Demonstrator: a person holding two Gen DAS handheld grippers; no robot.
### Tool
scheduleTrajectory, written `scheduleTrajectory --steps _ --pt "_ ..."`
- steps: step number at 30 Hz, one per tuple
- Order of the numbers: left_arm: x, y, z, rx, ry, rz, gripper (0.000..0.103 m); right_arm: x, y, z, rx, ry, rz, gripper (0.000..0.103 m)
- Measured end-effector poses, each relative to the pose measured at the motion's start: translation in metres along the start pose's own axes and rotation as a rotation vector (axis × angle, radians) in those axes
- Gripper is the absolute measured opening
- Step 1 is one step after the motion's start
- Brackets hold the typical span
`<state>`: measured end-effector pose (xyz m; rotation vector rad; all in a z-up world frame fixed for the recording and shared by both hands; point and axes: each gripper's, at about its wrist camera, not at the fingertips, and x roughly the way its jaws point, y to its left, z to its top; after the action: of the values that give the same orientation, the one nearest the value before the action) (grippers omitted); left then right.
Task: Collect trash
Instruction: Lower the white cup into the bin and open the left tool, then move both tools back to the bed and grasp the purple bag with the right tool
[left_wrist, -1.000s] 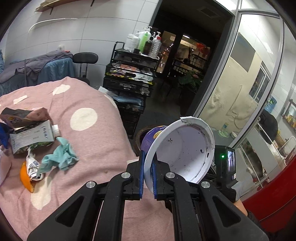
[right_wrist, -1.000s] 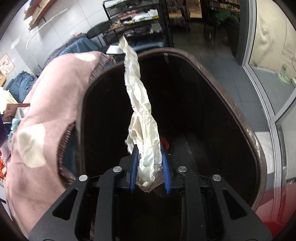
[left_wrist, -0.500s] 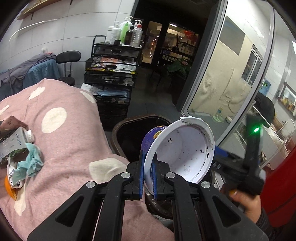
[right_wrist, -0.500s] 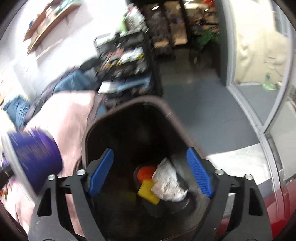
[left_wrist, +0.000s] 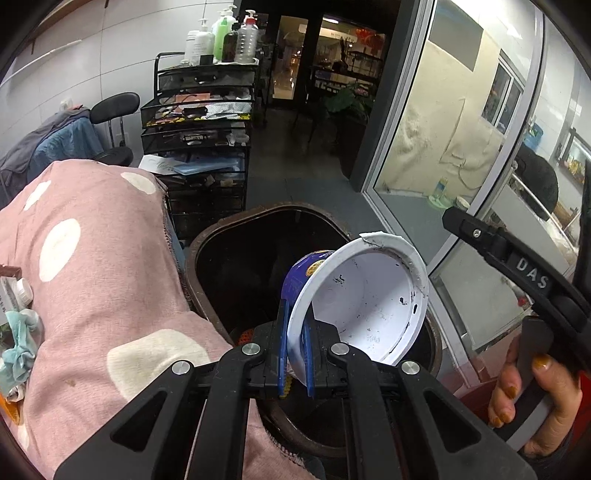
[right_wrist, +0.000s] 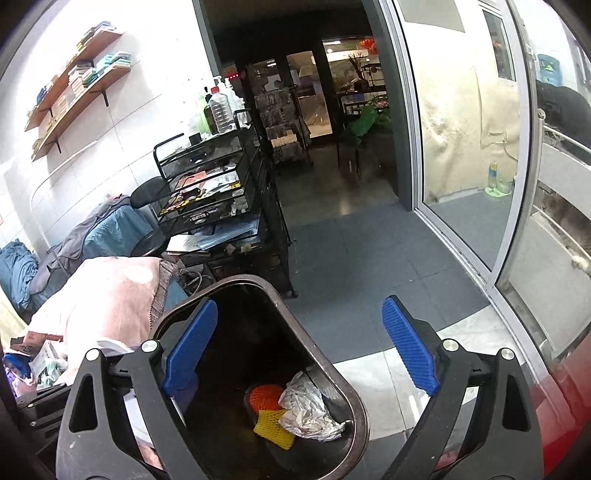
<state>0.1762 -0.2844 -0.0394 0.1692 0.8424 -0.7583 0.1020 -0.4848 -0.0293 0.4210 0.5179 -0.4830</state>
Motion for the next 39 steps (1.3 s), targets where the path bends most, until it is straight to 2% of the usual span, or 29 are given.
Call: scheduleTrajectory --steps 8,11,12,13,15,17,22,31,39 --pt "0.022 -0.011 0.002 0.037 0.062 0.018 0.008 -0.001 0.001 -0.001 -0.004 0.014 0.012 0.090" --pt "0.029 -0.015 0.002 0.058 0.082 0.027 0.014 -0.001 0.001 0.000 -0.002 0.014 0.013 0.090" --pt "0.030 -0.015 0.001 0.064 0.088 0.026 0.027 -0.001 0.002 0.000 -0.002 0.014 0.012 0.091" --pt "0.030 -0.016 0.000 0.066 0.091 0.030 0.047 -0.001 0.002 0.000 -0.003 0.014 0.013 0.092" --pt "0.026 -0.015 -0.002 0.069 0.069 0.043 0.063 -0.001 0.002 0.000 -0.002 0.016 0.015 0.092" --pt "0.021 -0.016 -0.002 0.074 0.056 0.055 0.064 -0.002 0.002 -0.001 -0.004 0.016 0.016 0.093" --pt "0.002 -0.013 -0.003 0.066 0.001 0.080 0.078 -0.001 0.004 -0.002 -0.009 0.019 0.030 0.095" --pt "-0.047 -0.010 -0.010 0.071 -0.147 0.117 0.091 -0.003 0.014 -0.007 -0.043 0.018 0.084 0.097" --pt "-0.099 0.002 -0.025 0.060 -0.312 0.125 0.098 -0.010 0.030 -0.017 -0.063 0.006 0.213 0.097"
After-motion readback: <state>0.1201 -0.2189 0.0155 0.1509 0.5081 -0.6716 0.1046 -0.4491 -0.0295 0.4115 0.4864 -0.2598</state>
